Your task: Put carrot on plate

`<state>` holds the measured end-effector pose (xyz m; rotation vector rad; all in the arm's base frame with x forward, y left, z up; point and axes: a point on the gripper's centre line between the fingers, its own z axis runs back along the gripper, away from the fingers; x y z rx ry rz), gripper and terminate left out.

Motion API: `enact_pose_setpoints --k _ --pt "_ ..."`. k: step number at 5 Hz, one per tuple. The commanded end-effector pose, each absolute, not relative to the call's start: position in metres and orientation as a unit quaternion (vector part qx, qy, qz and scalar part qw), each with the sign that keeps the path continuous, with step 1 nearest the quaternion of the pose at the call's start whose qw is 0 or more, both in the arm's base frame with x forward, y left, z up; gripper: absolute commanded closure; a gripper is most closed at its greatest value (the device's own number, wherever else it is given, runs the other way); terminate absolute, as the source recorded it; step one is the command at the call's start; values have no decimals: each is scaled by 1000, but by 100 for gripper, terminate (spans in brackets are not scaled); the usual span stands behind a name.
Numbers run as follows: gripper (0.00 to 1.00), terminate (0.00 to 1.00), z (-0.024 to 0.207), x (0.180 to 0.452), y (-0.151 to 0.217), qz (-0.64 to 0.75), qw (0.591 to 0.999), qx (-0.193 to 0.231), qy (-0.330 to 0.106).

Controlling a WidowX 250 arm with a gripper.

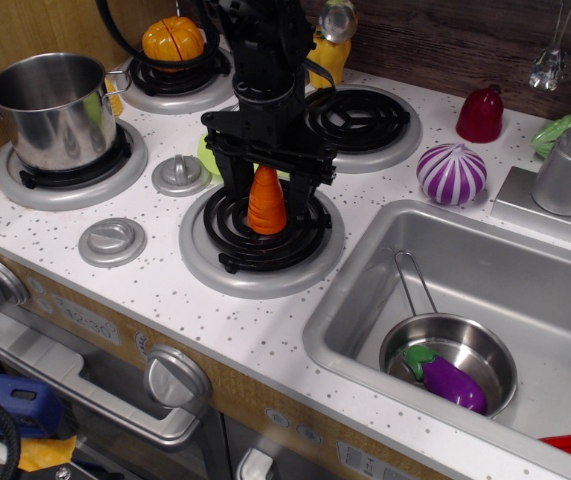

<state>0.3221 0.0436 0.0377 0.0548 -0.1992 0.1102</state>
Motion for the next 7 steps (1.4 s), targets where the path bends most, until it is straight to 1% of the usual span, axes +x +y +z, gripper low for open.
enact_pose_setpoints --k 1,2,3,4,5,6,7 --pt "100 0 49 325 47 63 991 33 -113" --pt "100 0 76 322 49 61 992 57 -91" --pt "100 0 99 326 55 41 991 98 -78" --pt "100 0 107 341 69 15 991 104 -81" --pt "100 0 104 360 88 -20 991 97 -88" --pt "100 0 98 374 105 -53 991 83 -85" --pt "100 0 88 383 109 -71 993 63 -65"
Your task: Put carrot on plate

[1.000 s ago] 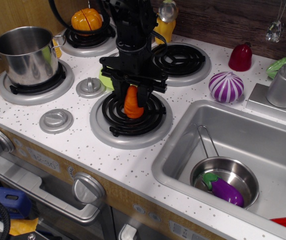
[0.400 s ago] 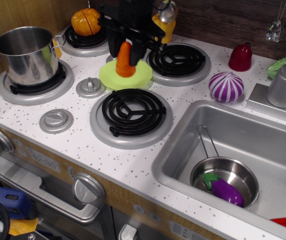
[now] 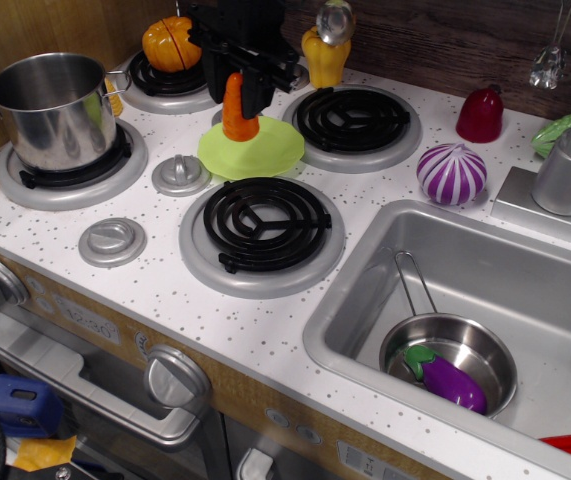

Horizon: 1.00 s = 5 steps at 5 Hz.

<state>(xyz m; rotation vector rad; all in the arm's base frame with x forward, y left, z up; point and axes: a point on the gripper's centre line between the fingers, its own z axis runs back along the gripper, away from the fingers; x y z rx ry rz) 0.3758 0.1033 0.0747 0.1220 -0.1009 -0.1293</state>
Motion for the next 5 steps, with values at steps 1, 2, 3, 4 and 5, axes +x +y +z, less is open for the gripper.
enact_pose_setpoints --k 1,2,3,4,5 --pt "100 0 80 386 112 -89 993 55 -58" --pt "100 0 73 391 116 -100 993 30 -60" --pt "0 0 73 391 116 -110 991 31 -69" --pt "0 0 72 390 115 -113 990 19 -80" --pt "0 0 72 390 115 -113 990 19 -80"
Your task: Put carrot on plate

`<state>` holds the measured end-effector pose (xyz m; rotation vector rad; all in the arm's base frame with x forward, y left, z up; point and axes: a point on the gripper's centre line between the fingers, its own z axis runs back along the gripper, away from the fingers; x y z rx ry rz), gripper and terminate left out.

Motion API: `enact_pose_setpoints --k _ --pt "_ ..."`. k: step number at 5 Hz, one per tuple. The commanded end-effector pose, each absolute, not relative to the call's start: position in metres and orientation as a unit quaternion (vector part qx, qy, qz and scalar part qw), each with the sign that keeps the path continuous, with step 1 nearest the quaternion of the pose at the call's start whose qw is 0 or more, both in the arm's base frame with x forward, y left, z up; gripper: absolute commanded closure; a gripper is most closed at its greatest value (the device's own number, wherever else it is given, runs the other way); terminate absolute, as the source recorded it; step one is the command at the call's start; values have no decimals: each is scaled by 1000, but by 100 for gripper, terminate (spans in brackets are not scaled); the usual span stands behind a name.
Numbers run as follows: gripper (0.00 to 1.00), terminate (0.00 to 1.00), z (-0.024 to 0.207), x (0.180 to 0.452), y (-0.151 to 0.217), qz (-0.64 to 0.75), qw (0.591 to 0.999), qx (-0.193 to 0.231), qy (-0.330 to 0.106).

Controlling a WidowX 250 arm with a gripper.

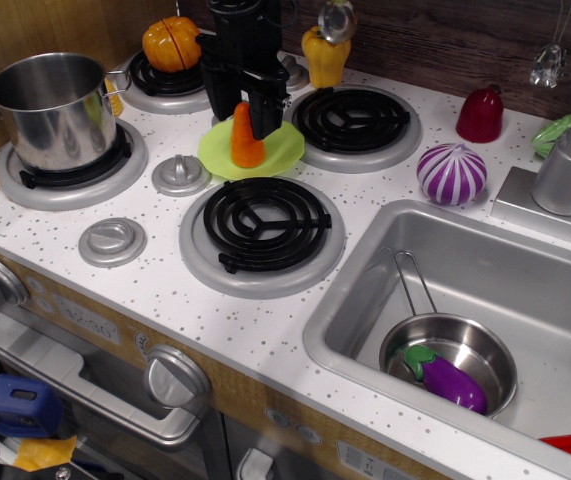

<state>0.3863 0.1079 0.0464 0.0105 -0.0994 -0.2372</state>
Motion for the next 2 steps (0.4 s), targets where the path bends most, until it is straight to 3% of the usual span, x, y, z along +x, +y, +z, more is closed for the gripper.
enact_pose_setpoints --k 1,2 --pt "0 0 72 390 115 -113 990 19 -80" --pt "0 100 72 390 115 -113 990 19 -80"
